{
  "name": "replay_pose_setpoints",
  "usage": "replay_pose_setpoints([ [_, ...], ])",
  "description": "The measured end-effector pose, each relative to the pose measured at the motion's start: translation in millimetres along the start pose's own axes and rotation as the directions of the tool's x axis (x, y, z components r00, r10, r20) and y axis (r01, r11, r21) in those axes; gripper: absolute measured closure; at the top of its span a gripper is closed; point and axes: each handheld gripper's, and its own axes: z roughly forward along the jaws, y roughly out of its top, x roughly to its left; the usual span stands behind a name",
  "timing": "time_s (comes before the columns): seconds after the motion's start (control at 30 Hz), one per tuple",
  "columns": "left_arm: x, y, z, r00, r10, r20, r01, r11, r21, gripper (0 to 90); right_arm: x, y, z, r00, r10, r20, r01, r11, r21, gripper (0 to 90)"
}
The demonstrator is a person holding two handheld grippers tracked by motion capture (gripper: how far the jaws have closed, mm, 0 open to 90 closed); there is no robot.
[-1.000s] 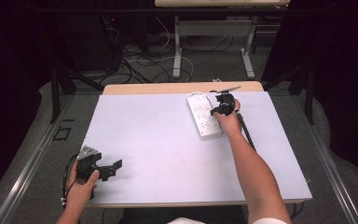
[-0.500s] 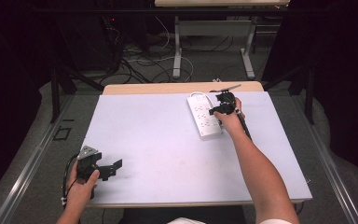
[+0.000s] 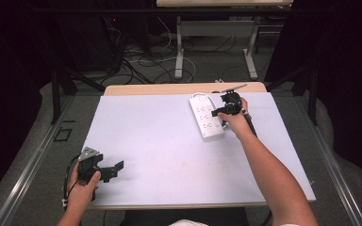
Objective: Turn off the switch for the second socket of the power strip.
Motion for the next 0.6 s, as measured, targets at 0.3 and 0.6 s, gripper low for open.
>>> replay_pose_setpoints([
  [0.3, 0.0, 0.1, -0.4, 1.0000, 0.001, 0.001, -0.001, 1.0000, 0.002, 2.6, 10.1, -1.3, -17.1, 0.9983, -0.052, -0.026, 0.053, 0.999, 0.011, 34.7],
  [0.6, -0.1, 0.8, -1.5, 1.0000, 0.006, 0.007, -0.007, 0.9999, 0.015, 2.6, 25.2, -6.8, -34.2, 0.9894, -0.115, -0.089, 0.116, 0.993, 0.006, 31.8],
])
